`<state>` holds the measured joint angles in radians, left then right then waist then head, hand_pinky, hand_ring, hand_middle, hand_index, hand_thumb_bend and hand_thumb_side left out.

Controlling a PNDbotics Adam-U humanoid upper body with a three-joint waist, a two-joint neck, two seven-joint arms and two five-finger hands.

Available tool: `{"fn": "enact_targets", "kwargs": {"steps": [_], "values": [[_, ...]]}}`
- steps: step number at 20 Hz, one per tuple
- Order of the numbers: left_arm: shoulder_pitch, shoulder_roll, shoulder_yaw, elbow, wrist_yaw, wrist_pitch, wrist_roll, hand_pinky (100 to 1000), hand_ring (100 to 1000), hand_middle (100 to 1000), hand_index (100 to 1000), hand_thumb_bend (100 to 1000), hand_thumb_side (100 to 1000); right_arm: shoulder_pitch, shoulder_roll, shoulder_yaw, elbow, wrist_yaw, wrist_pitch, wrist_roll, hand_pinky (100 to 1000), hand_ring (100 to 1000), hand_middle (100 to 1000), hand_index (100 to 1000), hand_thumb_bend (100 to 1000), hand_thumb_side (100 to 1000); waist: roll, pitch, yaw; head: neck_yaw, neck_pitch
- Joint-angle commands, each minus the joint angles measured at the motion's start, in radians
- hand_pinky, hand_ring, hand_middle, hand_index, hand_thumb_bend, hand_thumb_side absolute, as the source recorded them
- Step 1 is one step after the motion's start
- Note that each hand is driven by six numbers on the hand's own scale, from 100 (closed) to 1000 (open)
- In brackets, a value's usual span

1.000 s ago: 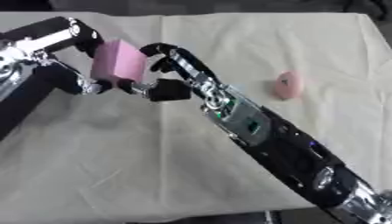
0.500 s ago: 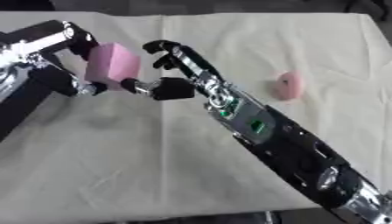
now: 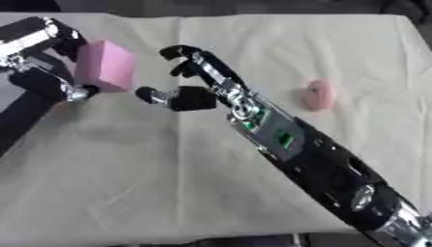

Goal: Pick up the objects with one hand, pass them to the other hand, and then place them into the box on the other side of the table.

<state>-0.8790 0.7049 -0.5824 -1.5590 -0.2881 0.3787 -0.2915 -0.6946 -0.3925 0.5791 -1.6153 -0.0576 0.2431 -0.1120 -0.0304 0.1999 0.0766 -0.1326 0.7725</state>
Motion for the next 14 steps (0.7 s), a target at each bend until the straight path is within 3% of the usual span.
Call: {"fn": "enact_targets", "kwargs": {"steps": [1,5,14], "values": [[0.0,0.057,0.037,-0.024,0.012,0.005,0.022,762,636,531,390,239,122,-0.011,-0.022,-0.013,-0.024,-0.004,0.002,-0.006,826,759,840,855,582,418,0.014,-0.024,0.0,0.004,-0.002],[0.008,0.067,0.044,-0.025,0.014,0.01,0.03,762,636,531,390,242,114,-0.009,-0.024,-0.014,-0.025,-0.005,0.003,-0.007,825,758,840,852,576,420,0.014,-0.024,0.002,0.003,-0.002],[0.127,0.196,0.157,-0.036,0.052,0.03,0.129,763,631,528,387,244,102,-0.007,-0.03,-0.015,-0.038,-0.015,0.006,-0.014,825,758,840,847,569,419,0.011,-0.017,0.0,0.051,-0.002]]}}
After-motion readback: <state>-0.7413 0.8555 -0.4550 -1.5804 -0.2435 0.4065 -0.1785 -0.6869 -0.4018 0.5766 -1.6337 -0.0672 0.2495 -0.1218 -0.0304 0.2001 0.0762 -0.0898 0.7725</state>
